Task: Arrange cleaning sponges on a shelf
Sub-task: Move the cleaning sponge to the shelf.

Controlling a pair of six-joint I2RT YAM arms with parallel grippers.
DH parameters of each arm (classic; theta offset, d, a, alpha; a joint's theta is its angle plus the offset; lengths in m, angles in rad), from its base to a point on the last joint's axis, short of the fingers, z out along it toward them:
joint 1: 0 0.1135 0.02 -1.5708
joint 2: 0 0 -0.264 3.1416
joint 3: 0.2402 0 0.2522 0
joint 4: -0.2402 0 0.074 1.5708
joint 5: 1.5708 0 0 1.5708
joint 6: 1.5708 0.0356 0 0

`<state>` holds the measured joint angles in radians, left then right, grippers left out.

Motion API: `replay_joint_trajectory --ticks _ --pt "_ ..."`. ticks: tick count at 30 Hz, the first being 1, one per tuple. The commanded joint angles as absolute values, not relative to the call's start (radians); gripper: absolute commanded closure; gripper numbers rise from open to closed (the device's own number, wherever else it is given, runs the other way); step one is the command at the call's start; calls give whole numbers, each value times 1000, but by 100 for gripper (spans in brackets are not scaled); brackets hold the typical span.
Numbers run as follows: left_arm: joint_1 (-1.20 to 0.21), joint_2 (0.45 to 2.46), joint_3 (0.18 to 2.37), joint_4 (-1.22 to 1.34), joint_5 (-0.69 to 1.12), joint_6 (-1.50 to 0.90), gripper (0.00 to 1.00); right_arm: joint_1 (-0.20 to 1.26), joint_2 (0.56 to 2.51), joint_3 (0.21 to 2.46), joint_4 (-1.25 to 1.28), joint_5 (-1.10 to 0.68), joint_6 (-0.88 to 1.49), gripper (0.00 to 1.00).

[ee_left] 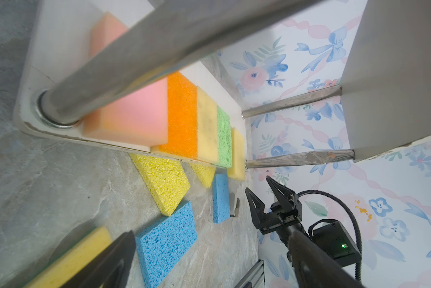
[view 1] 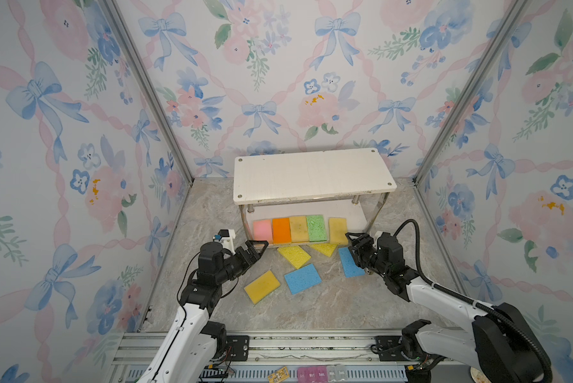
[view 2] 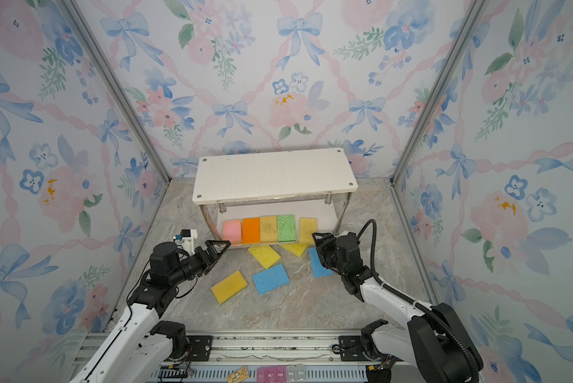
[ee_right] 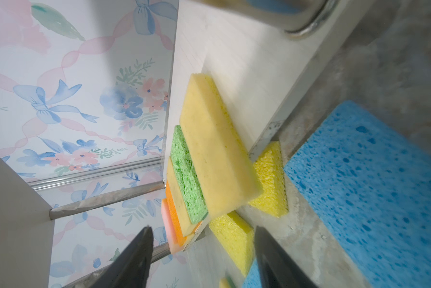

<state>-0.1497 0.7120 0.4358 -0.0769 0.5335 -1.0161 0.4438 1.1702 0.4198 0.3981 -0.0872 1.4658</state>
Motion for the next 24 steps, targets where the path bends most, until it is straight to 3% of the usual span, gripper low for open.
replay_joint_trajectory --ticks 1,24 --pt "-143 721 466 -77 559 -976 2 457 1189 406 400 -60 1481 33" --pt "-143 711 445 -76 572 -972 2 462 1308 489 473 -30 1474 33"
